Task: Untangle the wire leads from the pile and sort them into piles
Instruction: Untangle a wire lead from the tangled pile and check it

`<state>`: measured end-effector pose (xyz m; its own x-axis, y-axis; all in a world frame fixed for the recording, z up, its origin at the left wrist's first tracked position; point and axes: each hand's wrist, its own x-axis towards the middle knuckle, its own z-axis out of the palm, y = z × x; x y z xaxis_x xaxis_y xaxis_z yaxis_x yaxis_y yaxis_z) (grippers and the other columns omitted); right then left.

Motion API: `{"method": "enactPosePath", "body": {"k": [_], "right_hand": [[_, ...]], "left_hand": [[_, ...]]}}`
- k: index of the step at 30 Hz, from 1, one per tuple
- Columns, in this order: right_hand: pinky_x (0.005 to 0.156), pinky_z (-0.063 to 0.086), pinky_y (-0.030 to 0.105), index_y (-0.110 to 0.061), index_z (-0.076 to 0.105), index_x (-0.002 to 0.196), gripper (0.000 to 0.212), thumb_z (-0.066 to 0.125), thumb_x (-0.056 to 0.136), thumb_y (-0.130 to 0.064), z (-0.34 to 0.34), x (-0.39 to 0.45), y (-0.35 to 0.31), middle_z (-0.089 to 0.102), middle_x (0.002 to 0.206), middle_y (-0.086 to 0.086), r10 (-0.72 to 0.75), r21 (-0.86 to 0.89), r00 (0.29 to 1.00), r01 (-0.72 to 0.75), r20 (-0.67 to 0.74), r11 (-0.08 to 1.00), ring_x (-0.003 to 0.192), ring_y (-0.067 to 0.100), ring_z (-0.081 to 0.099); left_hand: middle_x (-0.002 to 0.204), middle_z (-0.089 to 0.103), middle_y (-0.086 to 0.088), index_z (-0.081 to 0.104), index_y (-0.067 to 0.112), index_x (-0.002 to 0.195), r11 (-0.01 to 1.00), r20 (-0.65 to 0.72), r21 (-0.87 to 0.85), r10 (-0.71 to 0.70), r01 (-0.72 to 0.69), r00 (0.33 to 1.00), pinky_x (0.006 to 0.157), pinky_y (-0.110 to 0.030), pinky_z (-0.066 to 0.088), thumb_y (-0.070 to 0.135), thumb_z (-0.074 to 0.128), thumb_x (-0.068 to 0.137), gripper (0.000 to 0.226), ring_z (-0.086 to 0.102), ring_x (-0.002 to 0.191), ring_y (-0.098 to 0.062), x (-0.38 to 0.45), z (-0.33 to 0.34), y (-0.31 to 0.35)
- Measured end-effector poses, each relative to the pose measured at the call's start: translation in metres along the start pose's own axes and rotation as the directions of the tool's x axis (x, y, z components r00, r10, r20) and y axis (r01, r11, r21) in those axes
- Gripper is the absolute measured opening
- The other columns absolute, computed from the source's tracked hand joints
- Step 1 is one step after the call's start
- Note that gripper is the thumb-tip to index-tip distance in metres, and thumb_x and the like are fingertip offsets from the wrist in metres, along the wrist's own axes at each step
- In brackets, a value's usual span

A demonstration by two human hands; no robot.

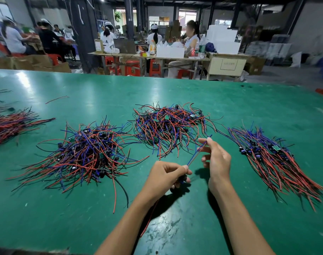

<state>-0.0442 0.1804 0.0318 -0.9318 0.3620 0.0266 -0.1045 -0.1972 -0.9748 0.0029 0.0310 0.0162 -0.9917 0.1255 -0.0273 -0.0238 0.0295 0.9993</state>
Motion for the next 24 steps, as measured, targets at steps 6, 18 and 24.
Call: {"method": "enactPosePath", "body": {"k": [6, 18, 24], "right_hand": [[0.061, 0.046, 0.014, -0.029, 0.075, 0.096, 0.024, 0.055, 0.102, -0.040, 0.000, 0.000, 0.012, 0.076, 0.079, -0.009, -0.145, -0.325, 0.982, 0.178, 0.123, 0.929, 0.063, 0.005, 0.061], [0.083, 0.052, 0.035, -0.035, 0.072, 0.094, 0.026, 0.082, 0.076, -0.051, 0.010, -0.037, 0.016, 0.069, 0.081, -0.019, -0.315, -0.465, 0.736, 0.640, 0.599, 0.612, 0.086, 0.002, 0.061], [0.082, 0.049, 0.031, -0.034, 0.072, 0.092, 0.035, 0.086, 0.069, -0.056, 0.011, -0.040, 0.018, 0.066, 0.077, -0.020, -0.325, -0.501, 0.729, 0.662, 0.602, 0.557, 0.083, 0.002, 0.060]], "left_hand": [[0.082, 0.077, -0.012, 0.076, 0.009, 0.097, 0.978, -0.107, -0.207, -0.019, -0.003, 0.994, 0.049, -0.018, 0.048, 0.016, 0.065, 0.097, 0.013, 0.061, 0.050, -0.013, 0.003, -0.004, 0.006], [0.080, 0.077, -0.005, 0.071, 0.008, 0.097, 0.871, -0.461, -0.459, -0.066, -0.175, 0.885, 0.050, -0.024, 0.055, 0.023, 0.070, 0.092, 0.016, 0.075, 0.071, -0.015, 0.008, -0.022, 0.007], [0.091, 0.077, -0.017, 0.064, 0.001, 0.099, 0.776, -0.484, -0.578, -0.077, -0.252, 0.872, 0.064, -0.022, 0.060, 0.016, 0.068, 0.094, 0.016, 0.077, 0.079, -0.022, 0.009, -0.022, 0.008]]}}
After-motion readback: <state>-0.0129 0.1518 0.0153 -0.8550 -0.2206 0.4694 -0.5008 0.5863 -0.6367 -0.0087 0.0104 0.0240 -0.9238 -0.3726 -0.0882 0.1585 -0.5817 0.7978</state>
